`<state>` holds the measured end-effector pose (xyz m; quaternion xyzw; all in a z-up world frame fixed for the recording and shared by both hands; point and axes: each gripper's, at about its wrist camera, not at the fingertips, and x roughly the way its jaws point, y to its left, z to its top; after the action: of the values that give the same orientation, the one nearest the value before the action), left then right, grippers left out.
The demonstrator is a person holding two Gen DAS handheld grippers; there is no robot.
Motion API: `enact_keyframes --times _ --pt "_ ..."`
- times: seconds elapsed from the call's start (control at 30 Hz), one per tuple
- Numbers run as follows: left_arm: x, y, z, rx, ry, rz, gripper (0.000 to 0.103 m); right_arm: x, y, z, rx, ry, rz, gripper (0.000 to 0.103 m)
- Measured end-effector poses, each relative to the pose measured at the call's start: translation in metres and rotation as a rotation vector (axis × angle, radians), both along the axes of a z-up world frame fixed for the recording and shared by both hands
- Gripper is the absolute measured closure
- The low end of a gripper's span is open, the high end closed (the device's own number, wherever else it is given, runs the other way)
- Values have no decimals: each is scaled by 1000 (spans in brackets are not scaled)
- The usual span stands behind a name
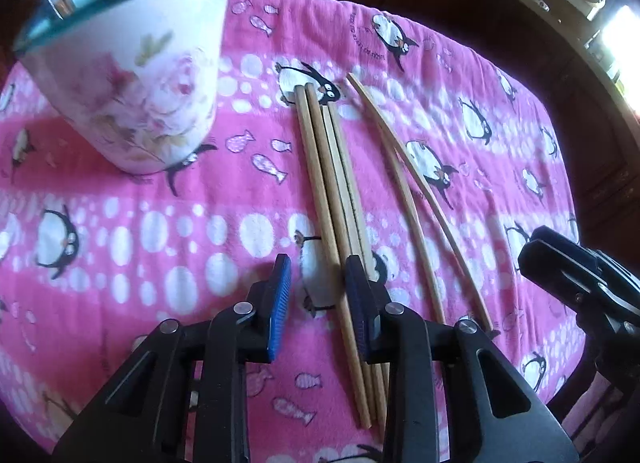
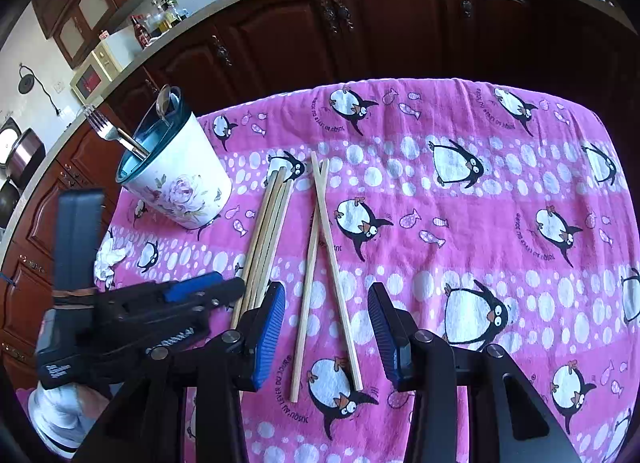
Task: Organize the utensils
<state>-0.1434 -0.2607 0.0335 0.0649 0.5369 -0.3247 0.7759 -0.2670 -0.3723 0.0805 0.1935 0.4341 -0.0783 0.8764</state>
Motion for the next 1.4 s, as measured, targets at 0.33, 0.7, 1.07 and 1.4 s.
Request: enact_keyframes --times 0.33,0.7,1.07,1.4 --pt "13 -14 -2 1 4 -16 78 14 -4 -9 22 14 3 62" --pt "16 21 0 -32 47 5 97 27 -9 -19 39 21 28 66" --pt "-1 71 9 -43 53 32 97 52 -11 -56 -7 94 61 95" --pt "-28 98 8 -53 87 29 97 -26 -18 -39 71 84 23 98"
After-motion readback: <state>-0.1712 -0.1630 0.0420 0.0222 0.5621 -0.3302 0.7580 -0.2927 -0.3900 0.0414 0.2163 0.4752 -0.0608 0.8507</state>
